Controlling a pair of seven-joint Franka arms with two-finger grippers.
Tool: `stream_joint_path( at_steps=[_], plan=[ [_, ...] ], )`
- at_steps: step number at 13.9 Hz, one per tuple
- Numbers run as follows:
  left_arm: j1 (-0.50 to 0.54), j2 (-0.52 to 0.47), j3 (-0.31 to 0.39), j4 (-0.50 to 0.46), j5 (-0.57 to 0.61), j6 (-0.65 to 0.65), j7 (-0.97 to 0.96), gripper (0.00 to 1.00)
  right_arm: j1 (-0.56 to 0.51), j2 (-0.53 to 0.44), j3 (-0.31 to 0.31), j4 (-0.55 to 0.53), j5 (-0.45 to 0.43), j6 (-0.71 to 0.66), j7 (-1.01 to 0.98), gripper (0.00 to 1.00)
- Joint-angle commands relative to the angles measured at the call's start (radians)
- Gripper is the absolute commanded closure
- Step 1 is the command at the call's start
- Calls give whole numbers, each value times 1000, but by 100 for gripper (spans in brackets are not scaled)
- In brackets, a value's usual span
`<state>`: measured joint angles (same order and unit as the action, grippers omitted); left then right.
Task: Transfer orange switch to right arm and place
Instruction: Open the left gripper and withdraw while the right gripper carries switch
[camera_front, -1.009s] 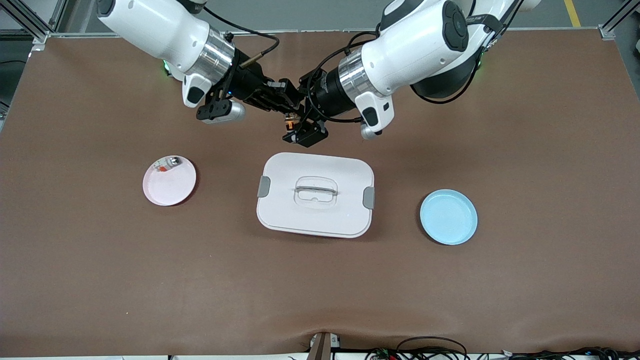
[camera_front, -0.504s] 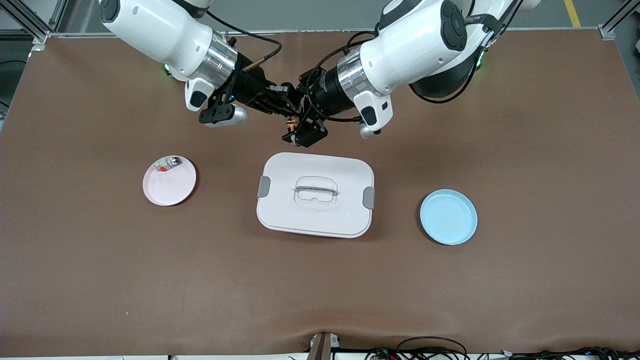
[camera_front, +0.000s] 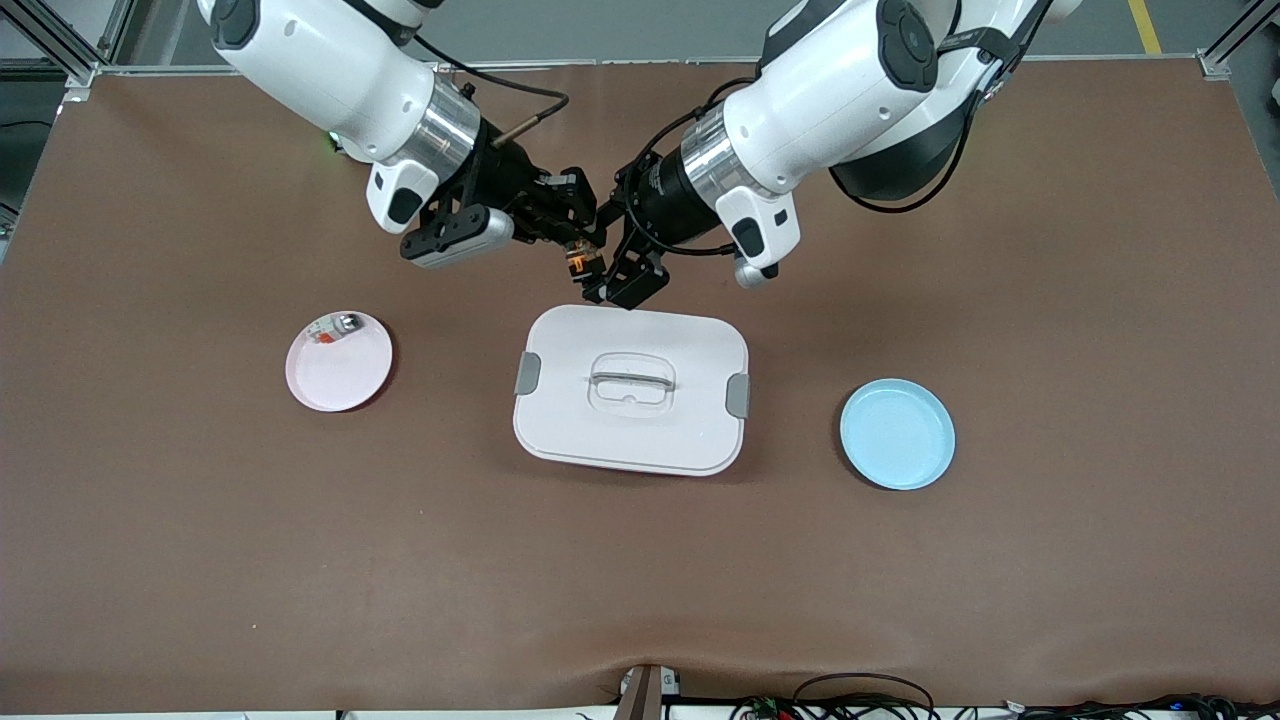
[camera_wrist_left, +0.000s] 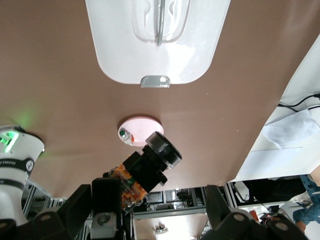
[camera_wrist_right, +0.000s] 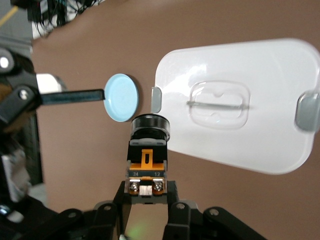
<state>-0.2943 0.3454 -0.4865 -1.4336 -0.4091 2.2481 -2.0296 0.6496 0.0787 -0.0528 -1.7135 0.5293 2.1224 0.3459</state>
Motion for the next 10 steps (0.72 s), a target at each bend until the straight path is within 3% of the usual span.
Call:
stream_joint_path(
  at_steps=[1, 5, 10],
  plan=[
    [29, -6, 0, -22, 42, 5, 2, 0, -5, 12, -7, 14, -34, -68, -188, 100],
    [98, -71, 0, -129, 47, -2, 147, 0, -50, 4, -10, 14, -104, -160, -322, 100],
    [197, -209, 0, -341, 70, -5, 391, 0, -165, -10, -10, 8, -199, -297, -655, 100]
  ],
)
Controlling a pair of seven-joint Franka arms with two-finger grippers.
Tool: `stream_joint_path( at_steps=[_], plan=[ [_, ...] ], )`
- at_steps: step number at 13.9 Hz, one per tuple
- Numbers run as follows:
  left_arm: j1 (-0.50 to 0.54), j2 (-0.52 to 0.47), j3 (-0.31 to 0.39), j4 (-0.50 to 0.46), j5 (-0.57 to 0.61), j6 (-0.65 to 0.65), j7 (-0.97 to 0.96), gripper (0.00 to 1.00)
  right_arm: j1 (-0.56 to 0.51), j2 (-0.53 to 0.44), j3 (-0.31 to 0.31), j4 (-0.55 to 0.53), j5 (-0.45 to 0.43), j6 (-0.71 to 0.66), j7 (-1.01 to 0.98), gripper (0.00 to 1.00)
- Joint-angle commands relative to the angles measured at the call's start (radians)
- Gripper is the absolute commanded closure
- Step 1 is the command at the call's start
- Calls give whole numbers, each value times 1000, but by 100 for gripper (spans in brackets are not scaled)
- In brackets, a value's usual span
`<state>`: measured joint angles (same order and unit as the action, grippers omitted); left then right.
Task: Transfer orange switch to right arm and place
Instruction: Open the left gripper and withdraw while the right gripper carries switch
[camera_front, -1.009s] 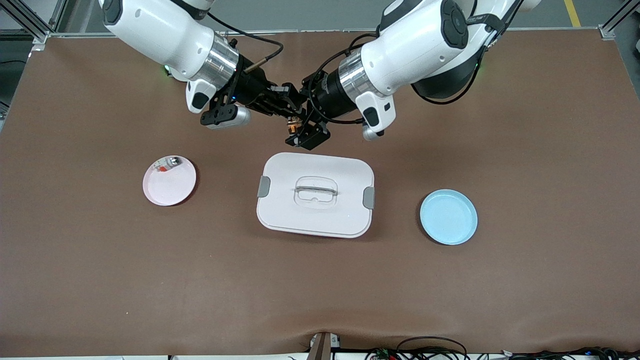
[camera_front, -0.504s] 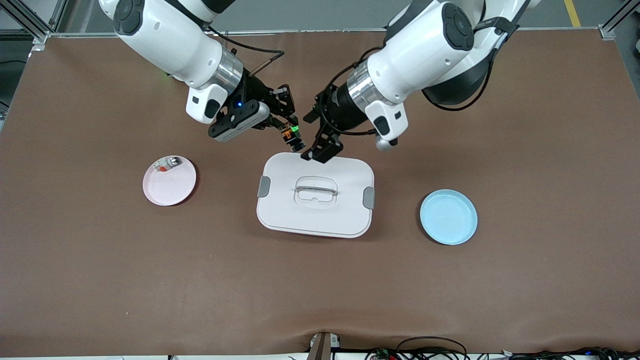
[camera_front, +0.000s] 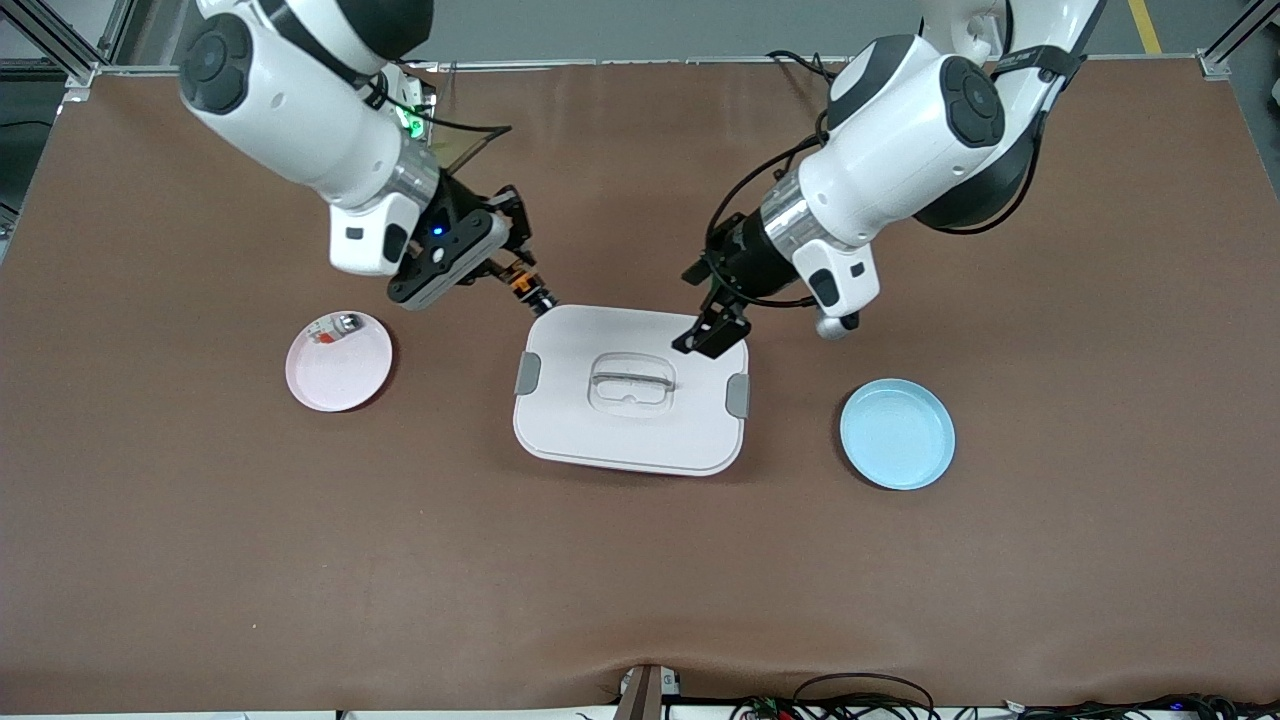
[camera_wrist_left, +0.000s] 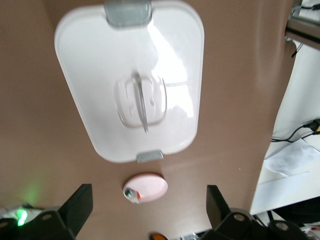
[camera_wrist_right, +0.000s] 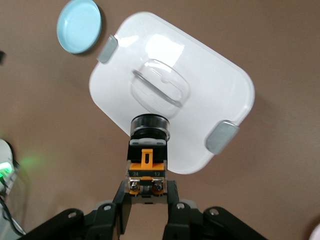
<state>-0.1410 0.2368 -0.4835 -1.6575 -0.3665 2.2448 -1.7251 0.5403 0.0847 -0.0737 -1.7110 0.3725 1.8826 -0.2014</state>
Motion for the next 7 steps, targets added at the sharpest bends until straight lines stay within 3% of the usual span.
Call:
stream_joint_path(
  at_steps=[1, 4, 7],
  plan=[
    [47, -112, -3, -137, 50, -4, 132, 0, -92, -22, 11, -4, -55, -78, -198, 100],
    [83, -128, -4, -159, 203, -48, 244, 0, -177, -66, 11, -71, -66, -83, -433, 100],
    [150, -145, -9, -166, 247, -126, 567, 0, -273, -83, 11, -122, -80, -83, -666, 100]
  ],
)
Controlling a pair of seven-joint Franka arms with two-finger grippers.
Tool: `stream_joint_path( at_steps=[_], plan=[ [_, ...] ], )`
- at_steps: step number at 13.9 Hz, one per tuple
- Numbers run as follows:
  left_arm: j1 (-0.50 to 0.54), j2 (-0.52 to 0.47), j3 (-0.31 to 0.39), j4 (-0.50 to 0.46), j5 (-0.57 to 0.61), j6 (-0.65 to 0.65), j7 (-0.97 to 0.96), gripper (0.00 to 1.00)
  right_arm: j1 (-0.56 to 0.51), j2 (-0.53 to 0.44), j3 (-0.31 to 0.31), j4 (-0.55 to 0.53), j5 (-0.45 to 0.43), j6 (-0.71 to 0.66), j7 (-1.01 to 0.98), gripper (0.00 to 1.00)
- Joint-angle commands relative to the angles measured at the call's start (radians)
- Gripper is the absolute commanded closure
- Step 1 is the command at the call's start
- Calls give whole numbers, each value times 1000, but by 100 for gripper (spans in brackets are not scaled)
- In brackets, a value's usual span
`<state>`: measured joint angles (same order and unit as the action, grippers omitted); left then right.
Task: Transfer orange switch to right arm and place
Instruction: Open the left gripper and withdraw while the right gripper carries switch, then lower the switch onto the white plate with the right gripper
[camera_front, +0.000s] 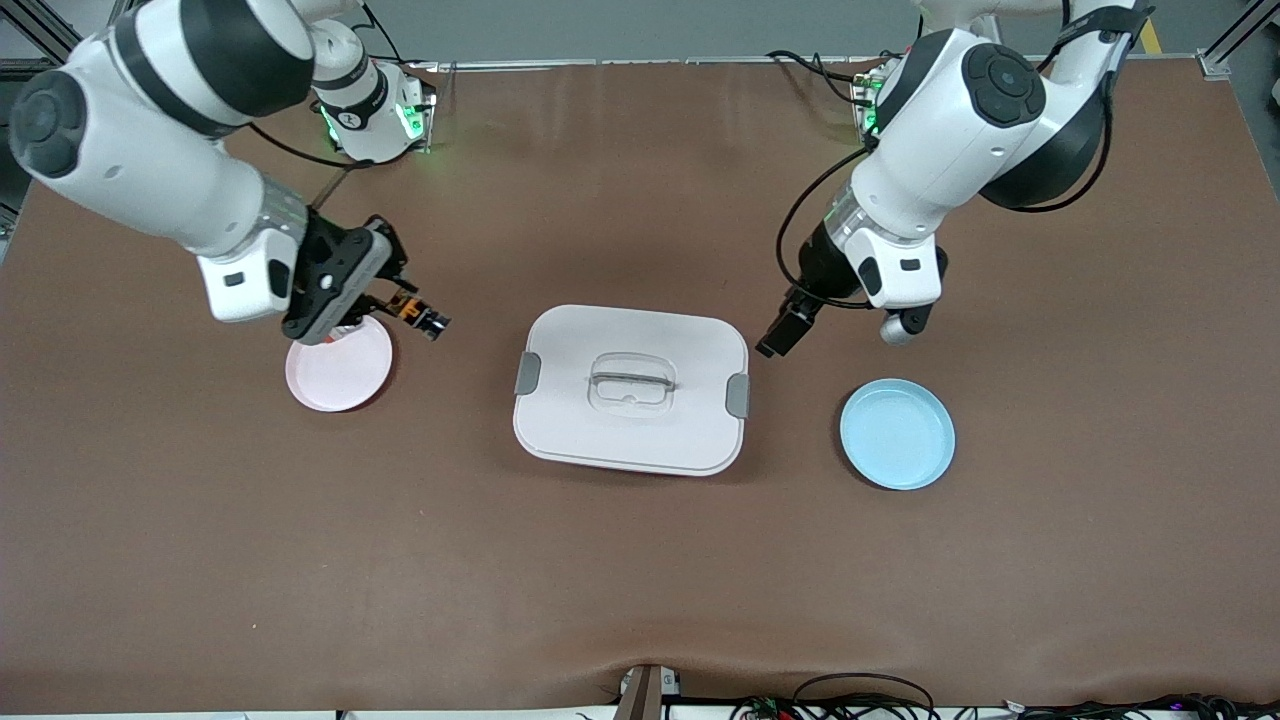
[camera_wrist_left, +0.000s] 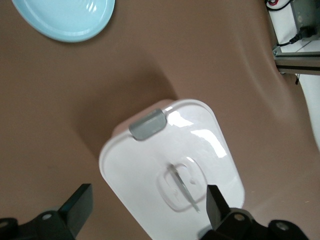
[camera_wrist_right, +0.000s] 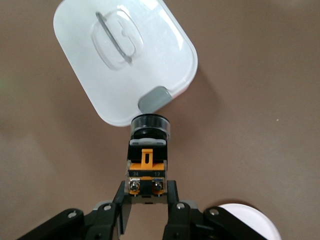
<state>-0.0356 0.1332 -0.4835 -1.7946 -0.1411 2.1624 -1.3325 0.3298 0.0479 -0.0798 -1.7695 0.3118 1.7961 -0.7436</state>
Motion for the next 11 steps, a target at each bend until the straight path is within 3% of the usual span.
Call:
stream_joint_path(
  at_steps=[1, 6, 11],
  plan=[
    [66, -50, -6, -31, 21, -71, 308, 0, -95, -49, 17, -86, -19, 5, -193, 100],
    [213, -70, -4, -51, 67, -116, 913, 0, -213, -71, 17, -250, -16, 127, -549, 100],
    [356, -66, -3, -11, 86, -148, 1191, 0, -297, -63, 18, -404, 22, 302, -804, 100]
  ],
)
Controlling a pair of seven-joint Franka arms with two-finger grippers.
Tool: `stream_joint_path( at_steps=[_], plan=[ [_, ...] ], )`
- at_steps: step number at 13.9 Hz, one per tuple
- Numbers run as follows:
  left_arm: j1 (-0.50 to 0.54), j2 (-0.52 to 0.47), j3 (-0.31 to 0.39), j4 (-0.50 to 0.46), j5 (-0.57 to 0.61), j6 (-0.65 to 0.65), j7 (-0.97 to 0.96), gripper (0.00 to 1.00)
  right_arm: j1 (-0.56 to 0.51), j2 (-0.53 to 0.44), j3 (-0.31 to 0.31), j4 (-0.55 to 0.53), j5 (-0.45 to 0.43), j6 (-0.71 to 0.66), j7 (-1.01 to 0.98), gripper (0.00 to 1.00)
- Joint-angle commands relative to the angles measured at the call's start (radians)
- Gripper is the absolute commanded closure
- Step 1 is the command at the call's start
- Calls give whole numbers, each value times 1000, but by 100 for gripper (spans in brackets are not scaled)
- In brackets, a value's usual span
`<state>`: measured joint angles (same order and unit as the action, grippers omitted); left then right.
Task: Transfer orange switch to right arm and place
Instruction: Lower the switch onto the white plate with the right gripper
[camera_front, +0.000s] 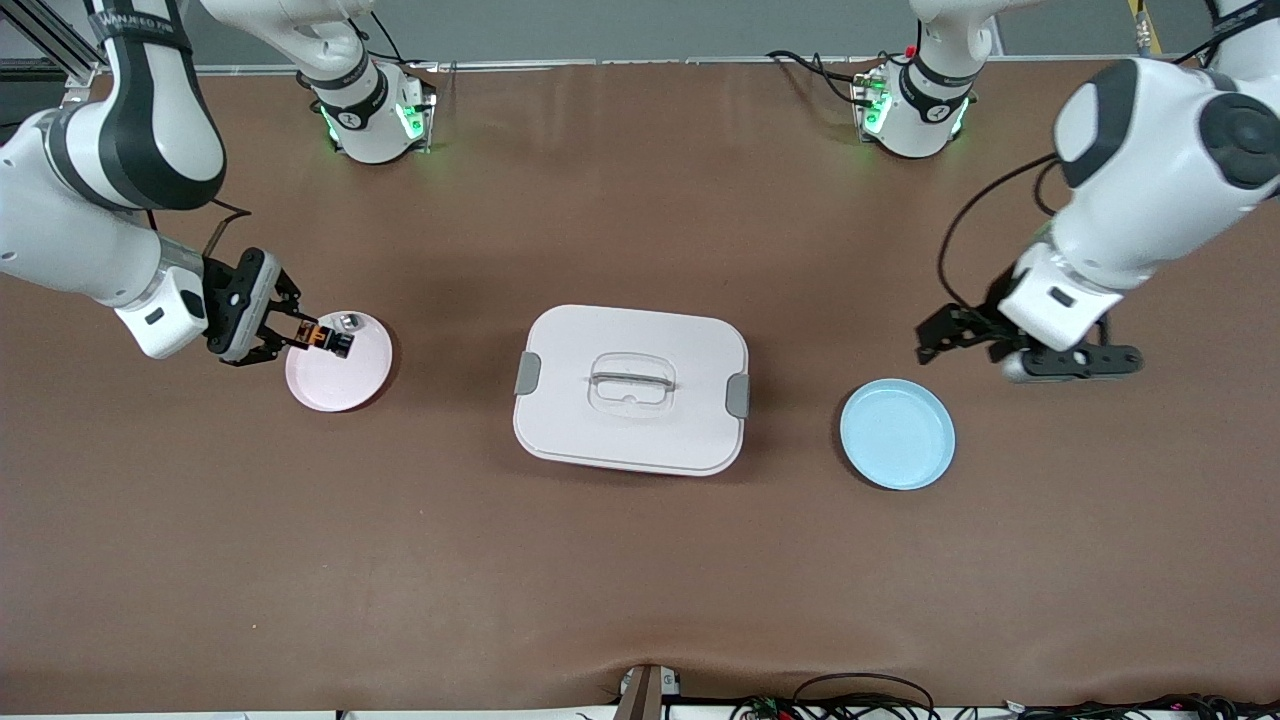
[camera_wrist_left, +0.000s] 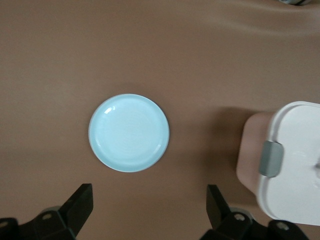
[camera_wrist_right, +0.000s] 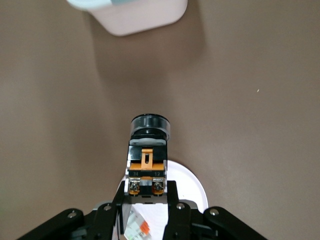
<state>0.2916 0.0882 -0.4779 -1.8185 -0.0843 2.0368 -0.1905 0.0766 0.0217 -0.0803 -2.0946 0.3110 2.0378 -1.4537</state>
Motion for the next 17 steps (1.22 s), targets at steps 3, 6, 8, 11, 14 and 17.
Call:
stream_joint_path(
  at_steps=[3, 6, 8, 11, 14, 17],
  plan=[
    [61, -22, -7, 45, 58, -26, 51, 0, -104, -3, 17, -139, 170, 148, -339, 100],
    [86, -33, -7, 51, 58, -44, 54, 0, -144, 38, 17, -143, 212, 165, -457, 100],
    [90, -31, -7, 79, 58, -81, 56, 0, -152, 56, 17, -159, 255, 194, -526, 100],
    [92, -31, -7, 111, 58, -92, 42, 0, -182, 122, 17, -179, 386, 228, -704, 100],
    [106, -48, -7, 126, 57, -119, 51, 0, -222, 211, 17, -179, 511, 252, -896, 100],
    [124, -48, -5, 166, 58, -188, 62, 0, -254, 296, 17, -179, 617, 262, -1057, 100]
  ],
)
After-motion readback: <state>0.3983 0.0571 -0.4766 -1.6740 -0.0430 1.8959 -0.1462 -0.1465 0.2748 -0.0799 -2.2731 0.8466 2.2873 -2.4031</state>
